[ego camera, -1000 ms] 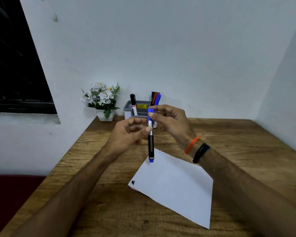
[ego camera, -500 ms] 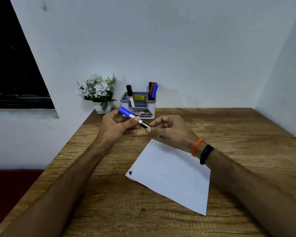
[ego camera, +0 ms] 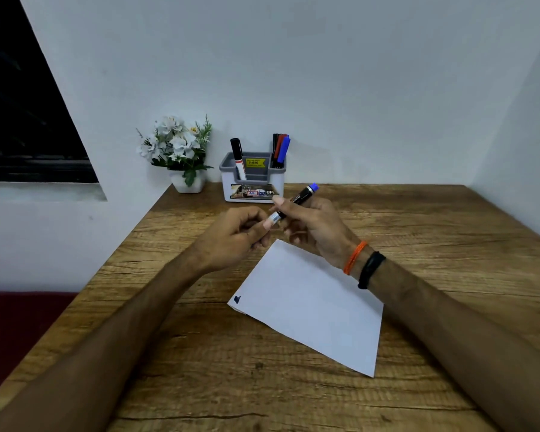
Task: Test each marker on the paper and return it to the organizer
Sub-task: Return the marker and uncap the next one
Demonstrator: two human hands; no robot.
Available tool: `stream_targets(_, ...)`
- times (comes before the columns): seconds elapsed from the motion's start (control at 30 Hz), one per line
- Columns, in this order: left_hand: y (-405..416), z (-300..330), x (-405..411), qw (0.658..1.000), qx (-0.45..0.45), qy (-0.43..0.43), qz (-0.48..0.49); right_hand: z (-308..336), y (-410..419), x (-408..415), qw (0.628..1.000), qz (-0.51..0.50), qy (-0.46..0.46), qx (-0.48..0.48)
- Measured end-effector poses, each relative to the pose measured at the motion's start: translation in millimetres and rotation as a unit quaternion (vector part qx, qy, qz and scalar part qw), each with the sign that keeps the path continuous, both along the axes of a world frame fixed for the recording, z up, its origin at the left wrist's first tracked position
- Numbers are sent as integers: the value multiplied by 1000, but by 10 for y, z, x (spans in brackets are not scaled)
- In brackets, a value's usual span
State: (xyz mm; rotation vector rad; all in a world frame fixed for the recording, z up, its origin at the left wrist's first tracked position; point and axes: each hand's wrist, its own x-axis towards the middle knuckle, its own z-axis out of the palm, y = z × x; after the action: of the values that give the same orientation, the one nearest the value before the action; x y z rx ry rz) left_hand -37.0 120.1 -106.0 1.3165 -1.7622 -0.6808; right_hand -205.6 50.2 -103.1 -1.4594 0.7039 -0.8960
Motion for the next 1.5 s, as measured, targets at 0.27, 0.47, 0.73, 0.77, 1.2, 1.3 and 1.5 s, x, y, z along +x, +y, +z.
stream_targets(0.27, -9, -76, -73, 996, -37, -78, -1, -30, 21, 19, 997, 15, 25, -71)
stream_targets(0.47, 6, -67, -80, 993, -39, -108, 2, -55, 47, 32, 993, 29, 43, -102)
stream_targets(0.73, 21, -15, -128, 995, -79, -59, -12, -48, 4, 38, 996, 42, 2, -79)
stream_targets(0.77, 22, -6, -121, 995, -79, -52, -17, -42, 0, 40, 996, 41, -9, -75)
stream_targets(1.2, -43, -52, 192, 985, 72, -148, 50, 63, 14, -80, 999, 32, -36, -7)
stream_targets(1.3, -40, -76, 209, 979, 76, -182, 54, 91, 136, -94, 994, 97, -18, 38)
stream_targets(1.5, -48, -78, 197, 968, 56, -239, 55, -76, 362, -55, 990, 127, 50, -39)
